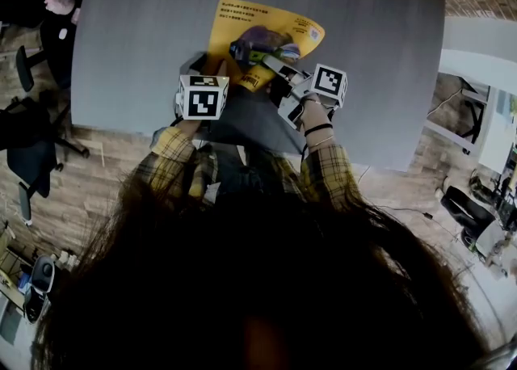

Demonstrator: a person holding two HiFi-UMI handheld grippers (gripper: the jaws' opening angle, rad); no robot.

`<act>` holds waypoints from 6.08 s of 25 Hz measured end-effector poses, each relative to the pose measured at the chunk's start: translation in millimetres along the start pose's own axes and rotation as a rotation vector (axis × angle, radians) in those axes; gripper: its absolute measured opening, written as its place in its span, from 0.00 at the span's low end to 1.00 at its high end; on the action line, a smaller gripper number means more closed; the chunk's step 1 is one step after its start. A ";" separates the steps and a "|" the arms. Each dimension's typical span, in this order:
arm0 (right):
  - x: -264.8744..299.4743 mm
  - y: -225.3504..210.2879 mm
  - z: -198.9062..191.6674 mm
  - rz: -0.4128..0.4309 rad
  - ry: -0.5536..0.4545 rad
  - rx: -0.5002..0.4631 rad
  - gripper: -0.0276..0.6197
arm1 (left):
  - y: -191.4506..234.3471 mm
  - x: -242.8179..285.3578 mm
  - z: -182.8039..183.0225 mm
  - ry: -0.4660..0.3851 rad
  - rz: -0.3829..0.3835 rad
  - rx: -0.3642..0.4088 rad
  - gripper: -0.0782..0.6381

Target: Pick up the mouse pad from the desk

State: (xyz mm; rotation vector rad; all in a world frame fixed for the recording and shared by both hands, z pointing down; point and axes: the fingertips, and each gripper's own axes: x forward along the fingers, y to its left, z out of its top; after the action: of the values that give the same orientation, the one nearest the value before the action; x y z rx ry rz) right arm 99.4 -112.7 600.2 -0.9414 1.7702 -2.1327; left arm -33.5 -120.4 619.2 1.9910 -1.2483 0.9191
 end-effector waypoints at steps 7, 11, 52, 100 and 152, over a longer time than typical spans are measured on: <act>-8.4 -5.0 -2.2 0.038 -0.048 0.029 0.08 | 0.6 0.5 0.3 -0.011 -0.008 0.002 0.37; -9.9 -2.7 -3.5 0.044 -0.039 0.019 0.08 | 1.2 -0.8 0.7 -0.017 -0.010 0.001 0.37; -70.5 158.1 8.3 0.164 -0.116 -0.521 0.08 | -22.9 -106.3 111.0 -0.361 -0.047 0.034 0.33; -184.2 243.8 17.6 -0.360 -0.614 -1.479 0.08 | -79.9 -210.6 162.8 -0.678 -0.140 0.145 0.11; -181.1 237.7 24.5 -0.385 -0.590 -1.458 0.08 | -67.7 -211.9 171.6 -0.707 -0.116 0.144 0.11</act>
State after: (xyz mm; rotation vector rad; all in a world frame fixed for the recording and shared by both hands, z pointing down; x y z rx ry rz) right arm 199.3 -95.1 318.1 -1.9657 2.7009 -0.1408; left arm 2.3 -124.5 340.6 2.5901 -1.4234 0.2383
